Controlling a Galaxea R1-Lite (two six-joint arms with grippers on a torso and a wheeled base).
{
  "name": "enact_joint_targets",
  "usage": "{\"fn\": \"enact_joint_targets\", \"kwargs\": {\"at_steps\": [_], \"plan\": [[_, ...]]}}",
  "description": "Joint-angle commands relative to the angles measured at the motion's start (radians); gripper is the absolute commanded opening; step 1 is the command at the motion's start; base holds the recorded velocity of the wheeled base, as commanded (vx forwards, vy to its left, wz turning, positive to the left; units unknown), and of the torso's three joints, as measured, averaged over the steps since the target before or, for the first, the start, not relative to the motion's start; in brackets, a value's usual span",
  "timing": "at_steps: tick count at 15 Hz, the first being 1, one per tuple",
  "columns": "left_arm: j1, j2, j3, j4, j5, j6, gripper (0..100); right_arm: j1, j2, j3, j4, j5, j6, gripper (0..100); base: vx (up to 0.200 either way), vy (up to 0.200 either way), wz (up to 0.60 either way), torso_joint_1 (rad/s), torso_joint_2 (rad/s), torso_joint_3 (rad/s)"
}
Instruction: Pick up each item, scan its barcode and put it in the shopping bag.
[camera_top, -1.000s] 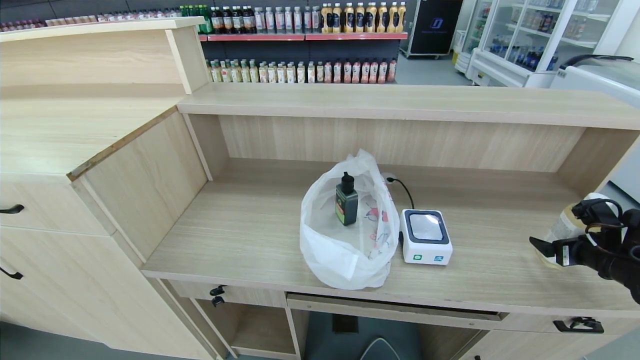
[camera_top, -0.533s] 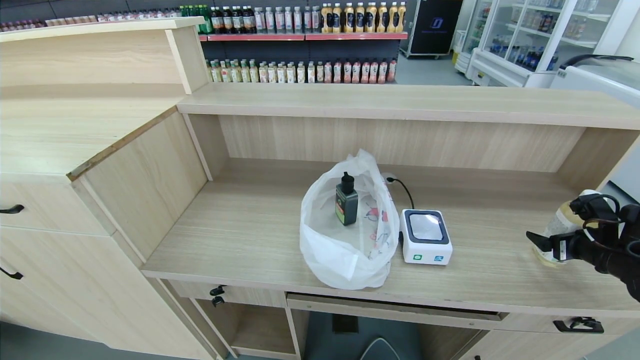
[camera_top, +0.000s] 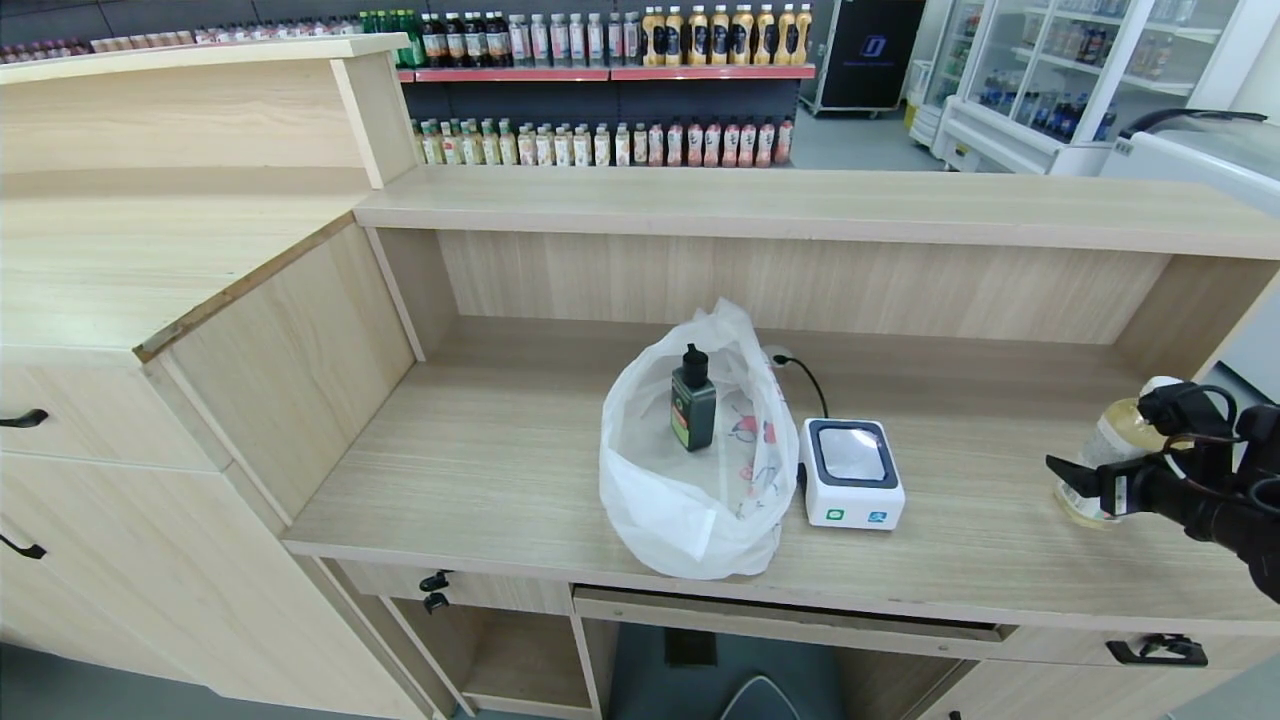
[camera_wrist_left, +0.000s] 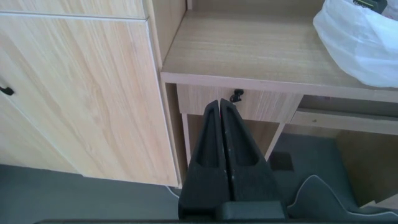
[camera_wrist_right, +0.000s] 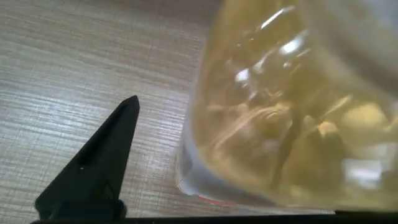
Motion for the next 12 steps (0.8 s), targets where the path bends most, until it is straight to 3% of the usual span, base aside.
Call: {"fn": "enact_joint_targets", "kwargs": {"at_steps": [1, 9, 12], "plan": [[0.0, 0.0, 0.0, 0.0, 0.0, 0.001, 0, -0.001, 0.005, -0.003, -0.011, 0.007, 0.001, 0, 0.0, 0.0, 0.0, 0.0, 0.0, 0.0], [0.0, 0.0, 0.0, 0.0, 0.0, 0.0, 0, 0.002, 0.021, -0.022, -0.068, 0.017, -0.004, 0, 0.0, 0.0, 0.0, 0.0, 0.0, 0.0], [0.0, 0.0, 0.0, 0.0, 0.0, 0.0, 0, 0.004, -0.044, -0.023, -0.037, 0.141, 0.041, 0, 0.0, 0.0, 0.0, 0.0, 0.0, 0.0]]}}
